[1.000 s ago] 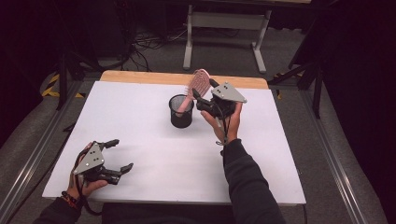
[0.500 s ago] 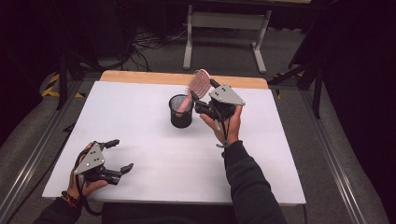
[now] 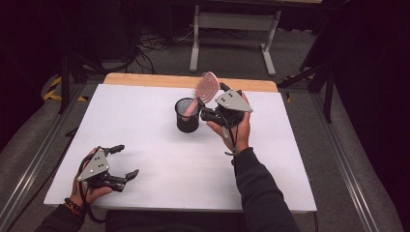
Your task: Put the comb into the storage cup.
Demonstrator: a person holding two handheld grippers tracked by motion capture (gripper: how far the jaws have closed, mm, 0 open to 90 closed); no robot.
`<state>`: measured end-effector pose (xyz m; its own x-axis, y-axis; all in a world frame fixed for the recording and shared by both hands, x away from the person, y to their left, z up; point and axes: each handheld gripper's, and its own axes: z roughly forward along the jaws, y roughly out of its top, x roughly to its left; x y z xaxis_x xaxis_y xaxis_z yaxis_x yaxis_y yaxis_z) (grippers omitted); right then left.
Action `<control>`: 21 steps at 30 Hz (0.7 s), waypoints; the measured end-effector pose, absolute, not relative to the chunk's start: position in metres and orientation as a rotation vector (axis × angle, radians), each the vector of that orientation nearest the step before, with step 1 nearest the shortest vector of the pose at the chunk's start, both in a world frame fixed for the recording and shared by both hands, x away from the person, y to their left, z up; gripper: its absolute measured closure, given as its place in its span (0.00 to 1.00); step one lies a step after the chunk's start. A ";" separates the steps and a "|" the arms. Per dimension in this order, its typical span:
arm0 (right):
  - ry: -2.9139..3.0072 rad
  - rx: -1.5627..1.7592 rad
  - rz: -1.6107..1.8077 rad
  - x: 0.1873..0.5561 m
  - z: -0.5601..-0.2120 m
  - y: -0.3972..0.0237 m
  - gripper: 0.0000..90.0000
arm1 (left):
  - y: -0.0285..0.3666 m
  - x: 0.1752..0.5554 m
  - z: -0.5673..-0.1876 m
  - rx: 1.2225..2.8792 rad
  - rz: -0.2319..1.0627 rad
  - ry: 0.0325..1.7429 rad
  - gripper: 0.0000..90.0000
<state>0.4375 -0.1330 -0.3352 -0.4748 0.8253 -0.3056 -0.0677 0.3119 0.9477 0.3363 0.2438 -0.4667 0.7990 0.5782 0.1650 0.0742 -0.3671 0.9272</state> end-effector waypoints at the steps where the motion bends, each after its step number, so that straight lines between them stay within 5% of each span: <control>1: 1.706 0.693 1.288 0.437 -0.335 -0.133 0.17 | 0.244 0.336 -0.467 1.893 0.577 0.495 0.07; 21: 1.711 0.655 1.294 0.424 -0.332 -0.140 0.06 | 0.244 0.338 -0.468 1.893 0.571 0.504 0.07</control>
<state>0.4243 -0.1403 -0.3319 -0.4843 0.8128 -0.3237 -0.0897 0.3219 0.9425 0.3382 0.2437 -0.4678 0.7977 0.5823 0.1570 0.0829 -0.3637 0.9278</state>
